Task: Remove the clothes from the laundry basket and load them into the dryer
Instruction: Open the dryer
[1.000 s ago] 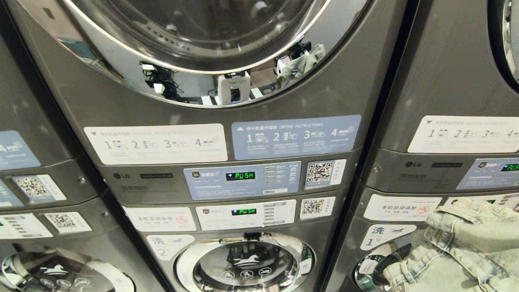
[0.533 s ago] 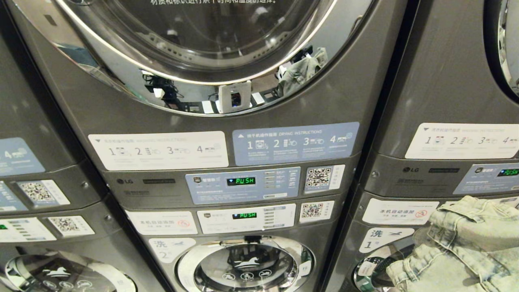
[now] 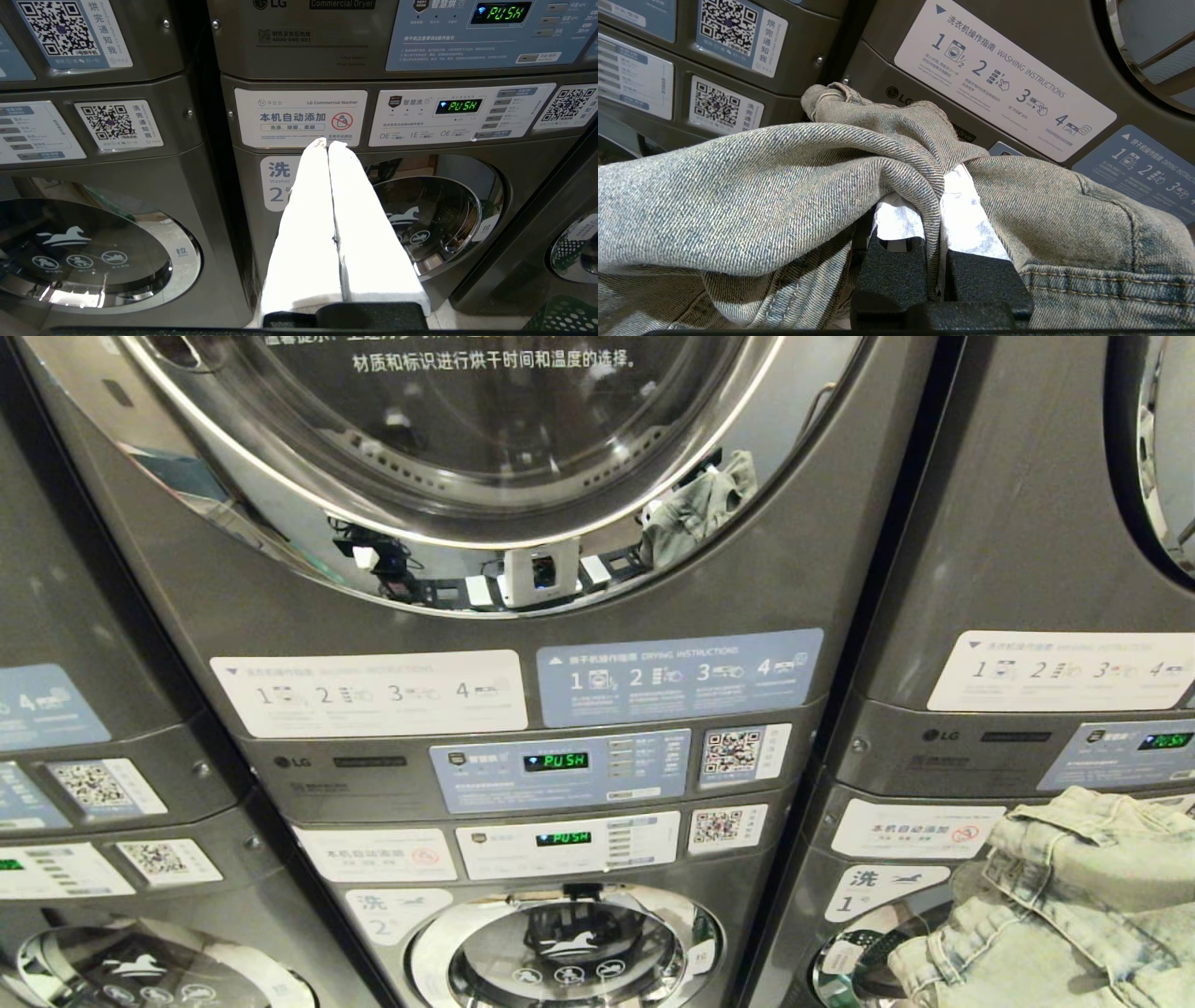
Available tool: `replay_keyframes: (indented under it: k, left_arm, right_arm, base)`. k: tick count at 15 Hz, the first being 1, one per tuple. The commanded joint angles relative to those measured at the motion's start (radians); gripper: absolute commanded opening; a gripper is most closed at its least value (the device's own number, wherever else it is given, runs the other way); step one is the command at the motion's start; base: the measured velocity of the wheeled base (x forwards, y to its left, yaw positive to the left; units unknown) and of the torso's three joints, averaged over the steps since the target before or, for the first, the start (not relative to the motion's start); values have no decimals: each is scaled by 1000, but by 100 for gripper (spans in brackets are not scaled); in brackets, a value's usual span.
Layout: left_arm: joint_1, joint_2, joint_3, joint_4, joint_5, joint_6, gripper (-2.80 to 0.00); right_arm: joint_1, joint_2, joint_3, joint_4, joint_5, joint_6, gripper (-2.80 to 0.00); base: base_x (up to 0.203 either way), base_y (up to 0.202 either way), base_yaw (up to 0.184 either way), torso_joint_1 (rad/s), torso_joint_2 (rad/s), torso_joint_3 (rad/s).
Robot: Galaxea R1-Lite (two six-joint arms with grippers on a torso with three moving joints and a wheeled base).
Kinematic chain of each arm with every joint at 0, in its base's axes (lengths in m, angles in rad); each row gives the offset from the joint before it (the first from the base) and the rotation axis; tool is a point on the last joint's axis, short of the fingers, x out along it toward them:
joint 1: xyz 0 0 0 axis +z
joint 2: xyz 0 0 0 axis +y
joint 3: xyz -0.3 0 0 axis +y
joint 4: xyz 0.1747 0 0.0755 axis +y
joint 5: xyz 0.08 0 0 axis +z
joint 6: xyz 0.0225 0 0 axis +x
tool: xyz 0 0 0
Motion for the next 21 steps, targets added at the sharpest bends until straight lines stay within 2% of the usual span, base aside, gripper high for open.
replay_keyframes:
  k: [1,21]
  left_arm:
    - [0,0,0,0,1,0,-280]
    - [0,0,0,0,0,0,-280]
  right_arm:
    - [0,-1,-1,-3,1,-3,-280]
    - [-2,-4,-8,-2,-24,12,-280]
  base:
    - [0,0,0,76,-153,-90]
    - [0,0,0,64,-122,-61]
